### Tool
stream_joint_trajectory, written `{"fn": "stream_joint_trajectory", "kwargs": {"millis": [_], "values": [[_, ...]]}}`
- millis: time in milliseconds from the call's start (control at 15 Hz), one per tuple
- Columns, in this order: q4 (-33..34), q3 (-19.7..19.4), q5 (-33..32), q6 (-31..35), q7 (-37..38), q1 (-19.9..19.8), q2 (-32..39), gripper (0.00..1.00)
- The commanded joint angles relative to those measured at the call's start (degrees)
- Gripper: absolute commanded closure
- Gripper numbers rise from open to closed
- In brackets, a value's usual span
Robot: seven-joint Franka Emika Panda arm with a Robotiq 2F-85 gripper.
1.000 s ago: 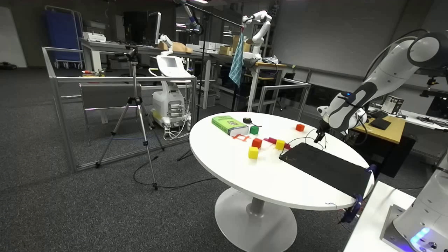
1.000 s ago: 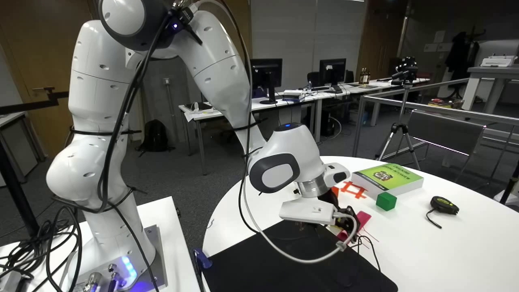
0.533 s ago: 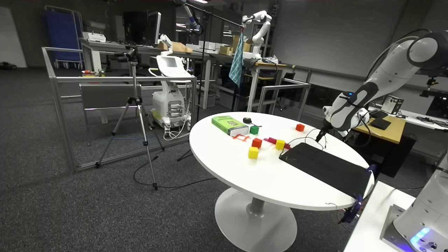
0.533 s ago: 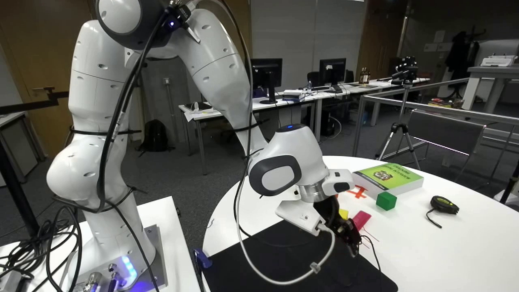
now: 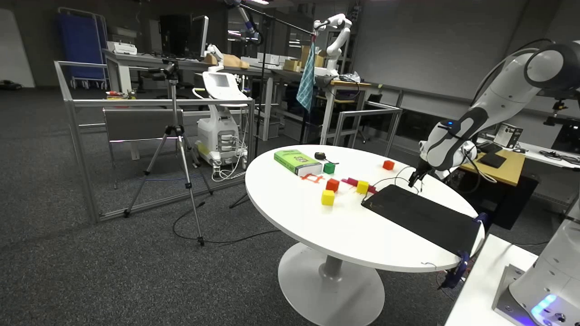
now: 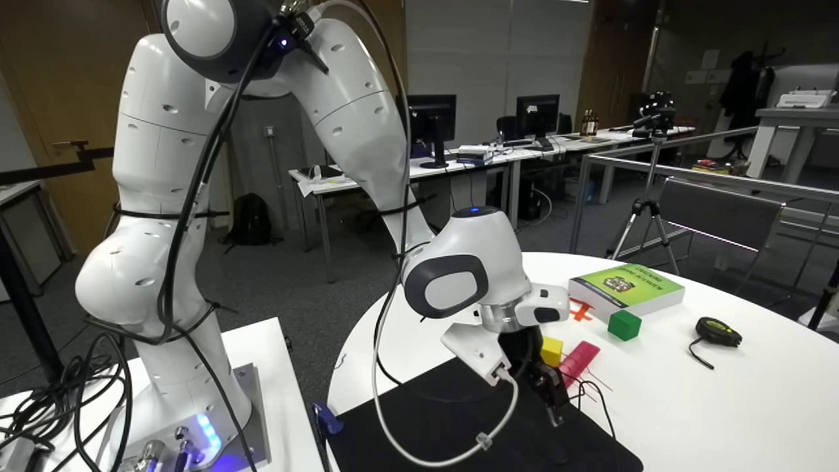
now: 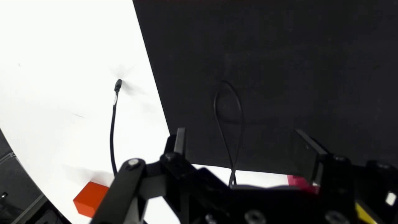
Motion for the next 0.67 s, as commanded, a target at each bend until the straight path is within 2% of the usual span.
{"fn": "stream_joint_trajectory", "kwargs": {"millis": [0, 200, 600], "values": [[1.6, 2.0, -1.3, -1.8, 2.7, -0.9, 0.8, 0.09], [3.1, 2.3, -1.3, -1.4, 4.0, -0.5, 2.4, 0.15], [6.3, 2.5, -1.1, -1.3, 5.8, -0.2, 5.7, 0.13]]}}
